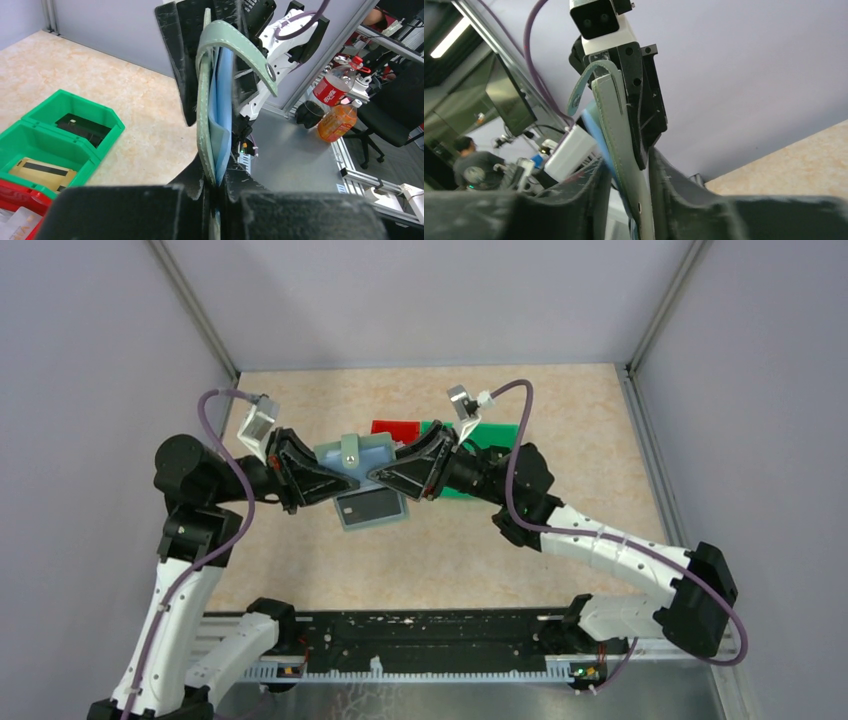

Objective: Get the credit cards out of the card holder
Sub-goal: Open the card holder.

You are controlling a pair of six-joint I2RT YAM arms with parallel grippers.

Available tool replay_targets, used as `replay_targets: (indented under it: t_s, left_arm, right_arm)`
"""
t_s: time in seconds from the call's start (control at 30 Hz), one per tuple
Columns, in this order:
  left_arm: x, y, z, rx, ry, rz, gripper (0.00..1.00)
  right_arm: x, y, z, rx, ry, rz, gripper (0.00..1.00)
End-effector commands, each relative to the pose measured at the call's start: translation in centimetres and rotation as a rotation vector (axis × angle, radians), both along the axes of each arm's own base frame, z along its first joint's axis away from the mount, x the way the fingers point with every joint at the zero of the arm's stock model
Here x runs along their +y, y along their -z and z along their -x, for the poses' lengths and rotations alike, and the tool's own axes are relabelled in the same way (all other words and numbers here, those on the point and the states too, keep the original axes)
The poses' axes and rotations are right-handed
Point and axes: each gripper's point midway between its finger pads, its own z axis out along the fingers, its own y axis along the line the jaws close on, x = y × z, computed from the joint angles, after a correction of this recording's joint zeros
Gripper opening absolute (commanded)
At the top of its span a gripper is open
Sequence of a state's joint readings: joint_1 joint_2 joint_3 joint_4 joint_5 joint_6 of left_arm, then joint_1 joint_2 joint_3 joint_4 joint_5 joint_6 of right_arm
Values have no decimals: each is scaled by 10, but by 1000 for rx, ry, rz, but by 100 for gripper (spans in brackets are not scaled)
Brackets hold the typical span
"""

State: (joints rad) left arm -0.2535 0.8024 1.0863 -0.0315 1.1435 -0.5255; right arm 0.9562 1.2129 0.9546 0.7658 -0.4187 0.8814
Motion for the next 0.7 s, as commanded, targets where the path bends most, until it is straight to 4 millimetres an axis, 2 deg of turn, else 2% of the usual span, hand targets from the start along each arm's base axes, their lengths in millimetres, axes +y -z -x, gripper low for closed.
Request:
replay_targets:
  t_s: [0.0,0.07,0.2,0.23,0.4,0.53,0.67]
  left_arm:
    - [1,-8,7,-53,16,-11,0]
    - [1,-5,10,-54,41,-22,0]
    - [-1,3,19,-25,129,-51,0]
    - [-1,5,19,-18,142,-57,0]
    - [-1,18,20,-5,168,-84,1]
    - [0,26,20,15,184,-100,2]
    - [0,38,20,44,189,-118,4]
  right_arm:
    - [-15,-29,13,-94,5,-32,45]
    - [-20,-29,13,-148,-20,24,59]
    - [-30,-36,23,-297,-164,146,94]
    - [-29,-35,28,-339,-205,190,98]
    - [-23,-14,24,-399,-282,406,99]
    - [-21,3,19,-430,-302,515,98]
    - [-15,14,21,-492,-292,609,93]
